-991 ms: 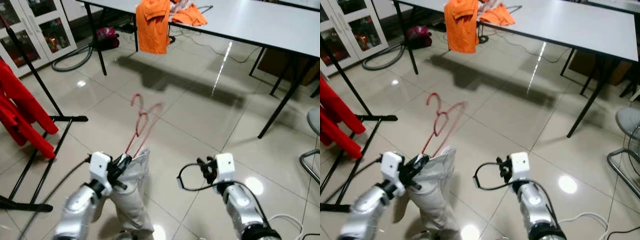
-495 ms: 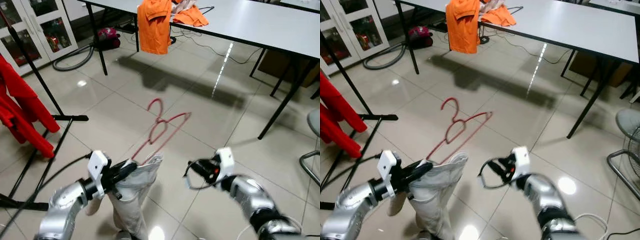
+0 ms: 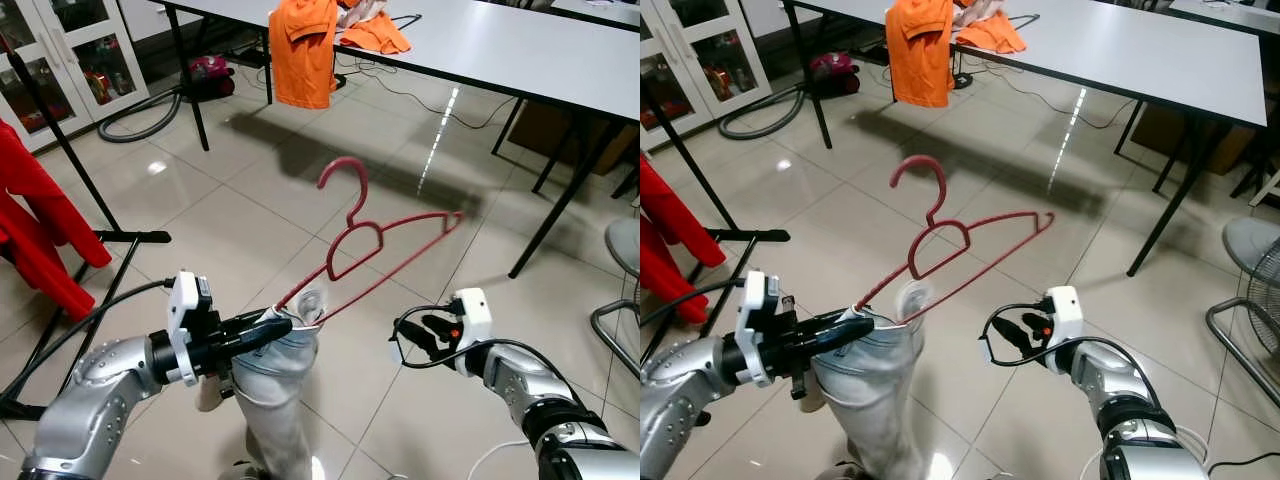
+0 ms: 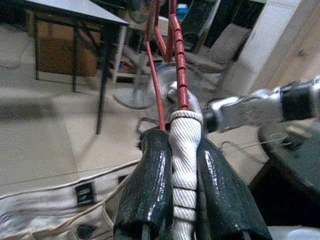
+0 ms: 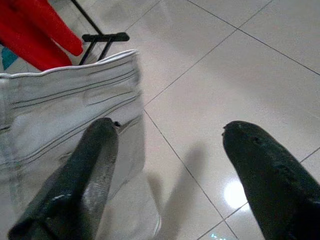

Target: Hang hanger

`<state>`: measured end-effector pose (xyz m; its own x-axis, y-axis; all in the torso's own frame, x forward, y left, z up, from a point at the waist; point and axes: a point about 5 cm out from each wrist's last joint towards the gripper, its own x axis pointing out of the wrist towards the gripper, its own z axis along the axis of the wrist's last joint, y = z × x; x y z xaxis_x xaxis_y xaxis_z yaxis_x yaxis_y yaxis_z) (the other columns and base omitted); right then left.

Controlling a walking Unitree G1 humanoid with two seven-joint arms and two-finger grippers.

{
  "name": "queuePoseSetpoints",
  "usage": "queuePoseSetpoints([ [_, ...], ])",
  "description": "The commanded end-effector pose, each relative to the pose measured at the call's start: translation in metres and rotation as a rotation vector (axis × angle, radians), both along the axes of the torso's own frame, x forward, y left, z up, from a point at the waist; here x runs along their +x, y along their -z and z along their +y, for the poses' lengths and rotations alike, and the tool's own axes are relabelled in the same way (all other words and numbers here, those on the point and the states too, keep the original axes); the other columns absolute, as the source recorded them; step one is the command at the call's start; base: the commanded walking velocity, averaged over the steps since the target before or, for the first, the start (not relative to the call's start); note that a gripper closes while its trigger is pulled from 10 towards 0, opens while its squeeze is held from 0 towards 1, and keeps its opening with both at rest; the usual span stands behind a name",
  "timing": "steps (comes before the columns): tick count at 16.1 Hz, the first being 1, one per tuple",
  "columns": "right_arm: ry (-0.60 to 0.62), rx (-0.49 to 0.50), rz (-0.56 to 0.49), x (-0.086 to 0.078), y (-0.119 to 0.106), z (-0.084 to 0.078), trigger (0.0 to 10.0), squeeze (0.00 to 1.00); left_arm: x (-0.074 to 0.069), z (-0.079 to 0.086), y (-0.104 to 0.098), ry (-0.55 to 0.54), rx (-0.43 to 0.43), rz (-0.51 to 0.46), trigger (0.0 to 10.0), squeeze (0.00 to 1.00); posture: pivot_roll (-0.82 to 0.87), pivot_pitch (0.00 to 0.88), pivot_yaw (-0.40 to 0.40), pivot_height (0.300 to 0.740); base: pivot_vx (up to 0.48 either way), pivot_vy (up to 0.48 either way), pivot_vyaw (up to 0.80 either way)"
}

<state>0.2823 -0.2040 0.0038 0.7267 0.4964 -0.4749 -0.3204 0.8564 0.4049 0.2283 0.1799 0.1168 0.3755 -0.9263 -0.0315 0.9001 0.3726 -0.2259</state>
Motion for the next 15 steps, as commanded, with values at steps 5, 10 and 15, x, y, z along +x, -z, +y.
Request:
queuePoseSetpoints([
  [5, 0.053, 0.071, -0.037, 0.012, -0.015, -0.009, 10.0, 1.00, 0.002, -0.005, -0.046, 0.151, -0.089, -0.031, 0.0, 0.00, 0.02, 0.054, -0.022, 0.740, 0.000, 0.000, 0.00],
  [10, 0.076, -0.001, -0.027, 0.015, -0.012, -0.001, 10.0, 1.00, 0.000, -0.024, -0.063, 0.246, -0.144, -0.020, 0.0, 0.00, 0.02, 0.058, -0.025, 0.740, 0.000, 0.000, 0.00],
  [15, 0.123, -0.160, -0.146, 0.019, -0.015, 0.000, 10.0, 1.00, 0.035, -0.015, -0.030, -0.212, 0.049, -0.082, 0.0, 0.00, 0.02, 0.067, -0.010, 0.740, 0.000, 0.000, 0.00],
])
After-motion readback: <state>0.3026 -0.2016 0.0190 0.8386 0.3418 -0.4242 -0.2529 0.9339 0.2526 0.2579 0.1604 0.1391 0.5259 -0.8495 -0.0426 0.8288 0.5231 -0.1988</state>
